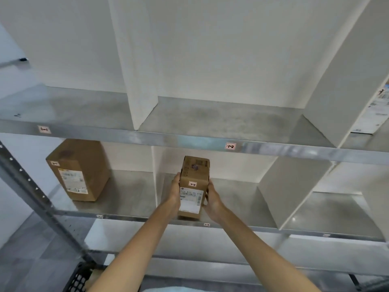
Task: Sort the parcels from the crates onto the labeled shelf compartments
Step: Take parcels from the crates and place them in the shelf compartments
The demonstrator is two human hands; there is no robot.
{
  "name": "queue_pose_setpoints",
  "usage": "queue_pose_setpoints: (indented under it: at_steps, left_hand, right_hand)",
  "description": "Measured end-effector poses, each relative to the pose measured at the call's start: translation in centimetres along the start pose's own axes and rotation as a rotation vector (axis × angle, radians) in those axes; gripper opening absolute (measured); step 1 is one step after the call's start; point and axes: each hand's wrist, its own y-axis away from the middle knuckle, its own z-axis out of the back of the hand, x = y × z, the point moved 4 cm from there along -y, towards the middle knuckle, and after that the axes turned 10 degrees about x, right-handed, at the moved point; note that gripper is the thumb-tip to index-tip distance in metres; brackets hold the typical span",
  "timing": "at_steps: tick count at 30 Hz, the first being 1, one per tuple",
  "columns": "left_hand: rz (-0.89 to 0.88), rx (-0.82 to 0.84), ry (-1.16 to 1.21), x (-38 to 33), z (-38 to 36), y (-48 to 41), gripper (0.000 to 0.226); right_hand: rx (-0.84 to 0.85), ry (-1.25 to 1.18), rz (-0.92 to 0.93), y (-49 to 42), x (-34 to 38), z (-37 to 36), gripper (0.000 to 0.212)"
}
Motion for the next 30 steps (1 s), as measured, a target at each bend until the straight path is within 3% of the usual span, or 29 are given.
queue_pose_setpoints:
  at_steps: [5,16,30]
  left_hand:
    - [-0.007,0.036,0.017,1.5,1.1,-3.1,0.058]
    - [-0.078,0.004,0.027,1.3,2.9,-7.6,0.057]
    - [-0.058,-0.068,-0.026,-0.7,3.4,-9.7,0.056]
  right_hand:
    - [-0.009,-0.038,-0.003,-1.6,-0.7,-0.1,0.054]
    - [-0.073,0.002,0.076,-6.4,-0.9,-0.8,0.045]
    - [-0.103,-0.027,0.041,-10.2,0.4,-0.7,0.047]
